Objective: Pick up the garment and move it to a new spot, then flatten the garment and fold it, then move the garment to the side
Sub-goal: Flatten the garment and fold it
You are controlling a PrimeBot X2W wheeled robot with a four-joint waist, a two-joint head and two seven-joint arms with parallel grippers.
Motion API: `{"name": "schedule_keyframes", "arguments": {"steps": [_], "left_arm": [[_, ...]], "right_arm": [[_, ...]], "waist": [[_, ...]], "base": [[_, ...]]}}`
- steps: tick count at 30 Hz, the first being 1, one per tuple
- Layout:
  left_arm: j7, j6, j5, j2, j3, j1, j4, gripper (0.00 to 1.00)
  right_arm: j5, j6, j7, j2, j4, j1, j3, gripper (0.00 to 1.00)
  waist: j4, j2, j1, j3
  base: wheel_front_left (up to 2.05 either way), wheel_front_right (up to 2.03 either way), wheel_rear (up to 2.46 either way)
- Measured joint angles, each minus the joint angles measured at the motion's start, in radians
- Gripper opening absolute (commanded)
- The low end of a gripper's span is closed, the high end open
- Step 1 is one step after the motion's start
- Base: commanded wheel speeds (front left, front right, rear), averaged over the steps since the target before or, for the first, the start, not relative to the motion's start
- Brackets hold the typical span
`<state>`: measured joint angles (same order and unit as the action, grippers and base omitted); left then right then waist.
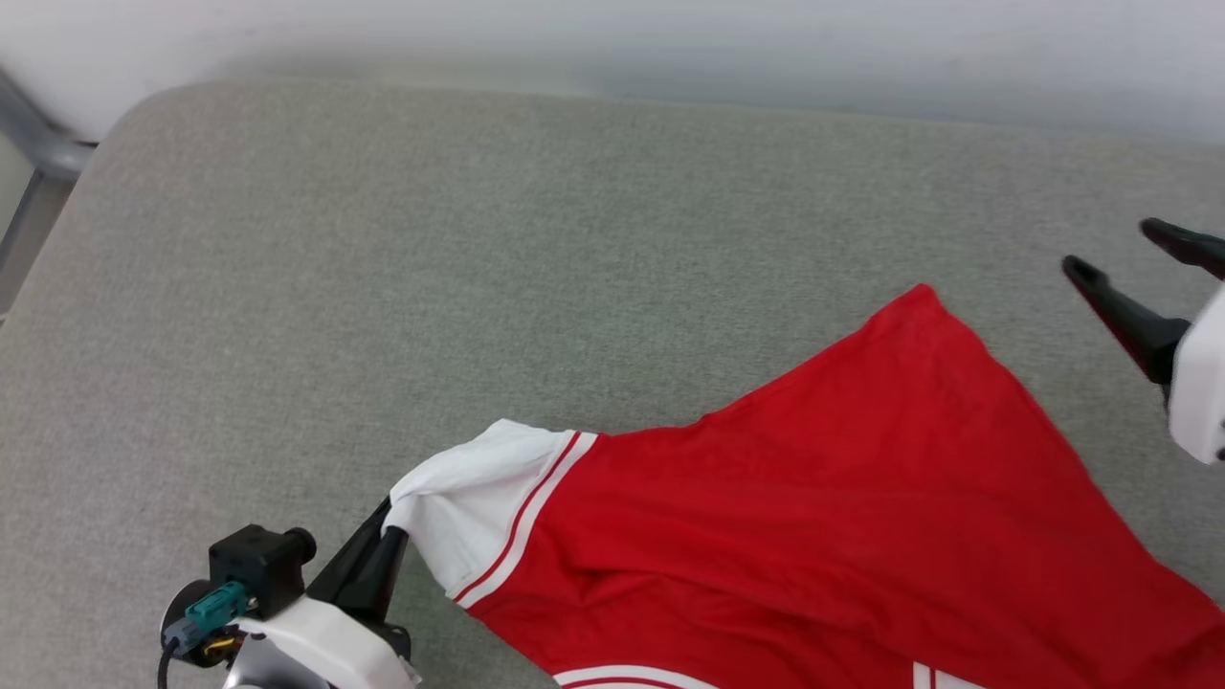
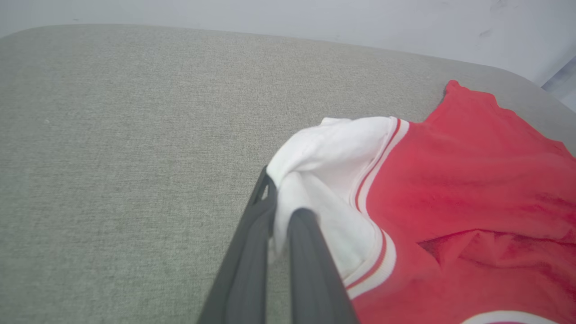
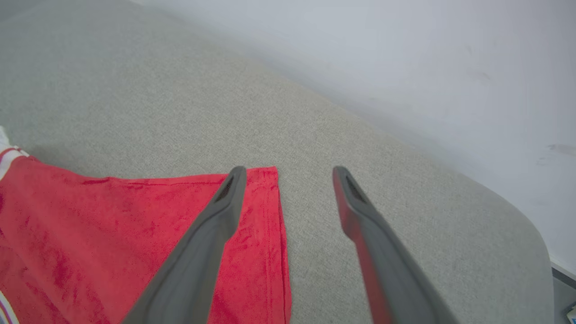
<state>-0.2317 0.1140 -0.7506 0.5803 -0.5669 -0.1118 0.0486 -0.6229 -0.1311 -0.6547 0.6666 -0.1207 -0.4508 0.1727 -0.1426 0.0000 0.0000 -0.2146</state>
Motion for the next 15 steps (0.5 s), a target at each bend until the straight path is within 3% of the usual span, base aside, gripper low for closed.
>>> {"name": "schedule_keyframes", "arguments": {"steps": [8,15], "left_arm": [[-0.003,-0.002,0.027,-0.035,-0.02,-0.046,-0.012,0.0],[-0.011,-0.014,0.045,-0.072,-0.035,-0.083,-0.008,0.0]], "right_arm": [[-0.02,0.0,-0.312,0.066,0.167,-0.226,0.271,1.0],[-0.02,0.0,-0.371,0.066,0.307,-0.341,0.391,1.0]], "waist": [[-0.066,0.0,0.0001,-0.064],[-0.119,0.0,0.0001,-0.127]], "base": [[0.0,0.0,0.0],[0.0,0.0,0.0]]}}
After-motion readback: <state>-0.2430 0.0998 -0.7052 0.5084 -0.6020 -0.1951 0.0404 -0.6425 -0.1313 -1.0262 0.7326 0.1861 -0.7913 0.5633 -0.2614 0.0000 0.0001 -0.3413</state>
